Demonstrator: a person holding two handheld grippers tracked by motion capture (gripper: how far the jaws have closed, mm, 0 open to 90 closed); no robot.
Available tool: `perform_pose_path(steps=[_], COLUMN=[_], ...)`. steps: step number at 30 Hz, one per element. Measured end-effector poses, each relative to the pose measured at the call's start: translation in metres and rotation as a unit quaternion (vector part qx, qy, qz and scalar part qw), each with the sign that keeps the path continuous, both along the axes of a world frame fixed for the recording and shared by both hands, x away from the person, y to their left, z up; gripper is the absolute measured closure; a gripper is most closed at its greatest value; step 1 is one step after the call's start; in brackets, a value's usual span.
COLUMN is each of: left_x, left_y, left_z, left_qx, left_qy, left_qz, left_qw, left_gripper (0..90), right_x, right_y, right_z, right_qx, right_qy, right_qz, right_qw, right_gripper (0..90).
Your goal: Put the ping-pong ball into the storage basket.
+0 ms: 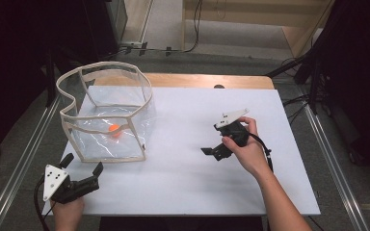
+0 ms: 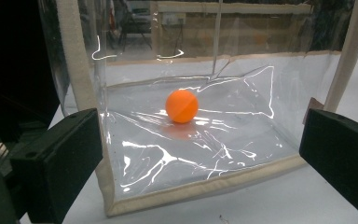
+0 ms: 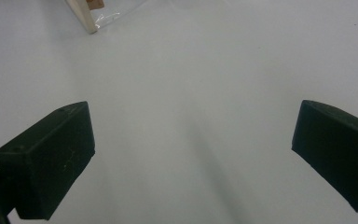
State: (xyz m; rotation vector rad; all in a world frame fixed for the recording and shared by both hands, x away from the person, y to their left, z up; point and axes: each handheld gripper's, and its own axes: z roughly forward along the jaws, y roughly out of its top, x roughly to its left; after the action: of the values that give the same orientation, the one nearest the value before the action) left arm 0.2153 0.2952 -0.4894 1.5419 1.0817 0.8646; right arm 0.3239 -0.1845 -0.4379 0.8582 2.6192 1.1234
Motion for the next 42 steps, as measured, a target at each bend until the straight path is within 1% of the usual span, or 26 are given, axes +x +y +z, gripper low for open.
perform_pose_path(steps=[5, 9, 12, 18, 29, 31, 33, 39, 42], left_x=[0.0, 0.0, 0.0, 0.0, 0.0, 0.0, 0.0, 0.0, 0.0], left_y=[0.0, 0.0, 0.0, 0.0, -0.001, -0.001, -0.001, -0.001, -0.001], left_z=[0.0, 0.0, 0.0, 0.0, 0.0, 0.0, 0.0, 0.0, 0.0], left_qx=[0.001, 0.001, 0.002, 0.003, 0.005, 0.005, 0.006, 0.006, 0.007], left_qy=[0.0, 0.0, 0.0, 0.0, 0.0, 0.0, 0.0, 0.0, 0.0], left_qz=[0.0, 0.001, 0.001, 0.001, 0.001, 0.001, 0.001, 0.003, 0.003], left_qw=[1.0, 1.0, 1.0, 1.0, 1.0, 1.0, 1.0, 1.0, 1.0], left_gripper=[0.0, 0.0, 0.0, 0.0, 0.0, 0.0, 0.0, 0.0, 0.0], right_x=[-0.005, -0.008, -0.011, -0.017, -0.029, -0.031, -0.033, -0.04, -0.044], right_y=[-0.01, -0.018, -0.024, -0.035, -0.059, -0.064, -0.067, -0.08, -0.087], right_z=[-0.004, -0.006, -0.008, -0.014, -0.024, -0.026, -0.028, -0.032, -0.034], right_qx=[0.016, 0.024, 0.031, 0.045, 0.076, 0.079, 0.083, 0.096, 0.106], right_qy=[-0.006, -0.013, -0.022, -0.026, -0.041, -0.046, -0.045, -0.057, -0.059], right_qz=[-0.008, -0.014, -0.017, -0.029, -0.053, -0.054, -0.06, -0.075, -0.085], right_qw=[0.9998, 0.9995, 0.9991, 0.9982, 0.9949, 0.9943, 0.9938, 0.9909, 0.989], right_gripper=[0.0, 0.0, 0.0, 0.0, 0.0, 0.0, 0.0, 0.0, 0.0])
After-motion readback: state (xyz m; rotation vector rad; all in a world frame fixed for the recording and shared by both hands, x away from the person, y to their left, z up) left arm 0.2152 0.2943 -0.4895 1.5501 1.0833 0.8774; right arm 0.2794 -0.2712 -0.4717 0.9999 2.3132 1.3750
